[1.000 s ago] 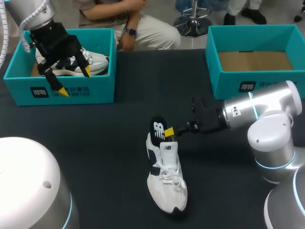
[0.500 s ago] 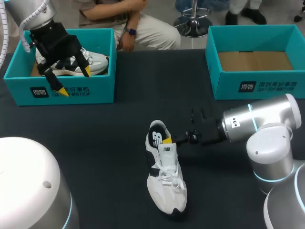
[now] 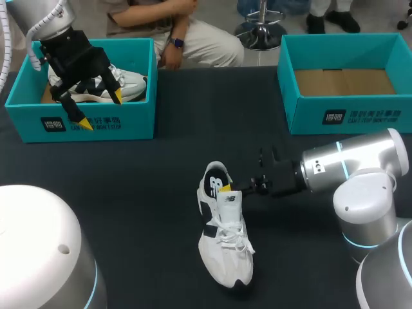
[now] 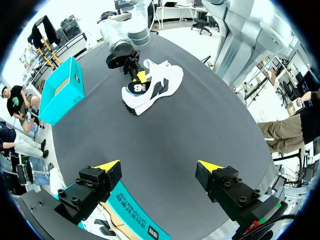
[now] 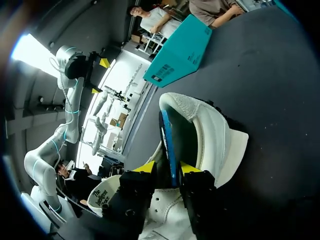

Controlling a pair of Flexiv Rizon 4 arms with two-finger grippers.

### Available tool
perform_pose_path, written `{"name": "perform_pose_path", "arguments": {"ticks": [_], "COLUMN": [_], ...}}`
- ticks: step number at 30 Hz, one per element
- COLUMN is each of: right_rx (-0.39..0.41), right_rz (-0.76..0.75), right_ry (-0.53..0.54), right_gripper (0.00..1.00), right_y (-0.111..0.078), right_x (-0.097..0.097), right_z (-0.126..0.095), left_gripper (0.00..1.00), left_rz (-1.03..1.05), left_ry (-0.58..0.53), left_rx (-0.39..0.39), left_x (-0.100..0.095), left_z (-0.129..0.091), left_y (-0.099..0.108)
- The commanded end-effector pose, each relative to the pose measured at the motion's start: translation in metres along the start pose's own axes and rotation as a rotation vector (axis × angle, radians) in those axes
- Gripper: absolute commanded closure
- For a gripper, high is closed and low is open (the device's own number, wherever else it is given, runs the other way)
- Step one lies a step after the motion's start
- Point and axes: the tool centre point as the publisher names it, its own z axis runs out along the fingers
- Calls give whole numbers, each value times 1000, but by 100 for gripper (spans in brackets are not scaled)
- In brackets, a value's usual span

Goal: Take the shoe out of the shoebox, open the shoe tongue, remove and reinsert the insole, then place the shoe into the shoebox

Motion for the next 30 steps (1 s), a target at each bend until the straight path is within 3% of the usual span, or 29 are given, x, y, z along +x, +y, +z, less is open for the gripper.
{"name": "perform_pose_path", "arguments": {"ticks": [1, 17, 20, 22, 30], "right_rx": [11, 27, 28, 26, 21], "right_rz": [-7, -38, -42, -45, -40], "right_ry": [-7, -15, -19, -23, -30], "right_gripper": [61, 67, 82, 100, 100], "right_y": [6, 27, 29, 29, 24], "right_x": [0, -3, -3, -4, -2], "right_z": [0, -5, -6, -8, -10], "left_gripper": [0, 0, 0, 0, 0], "left_rz": [0, 0, 0, 0, 0], "left_ry": [3, 3, 3, 3, 3], "left_rx": [-2, -2, -2, -2, -2], "left_x": [-1, -1, -1, -1, -1], "left_z": [0, 0, 0, 0, 0], "left_y": [0, 0, 0, 0, 0]}}
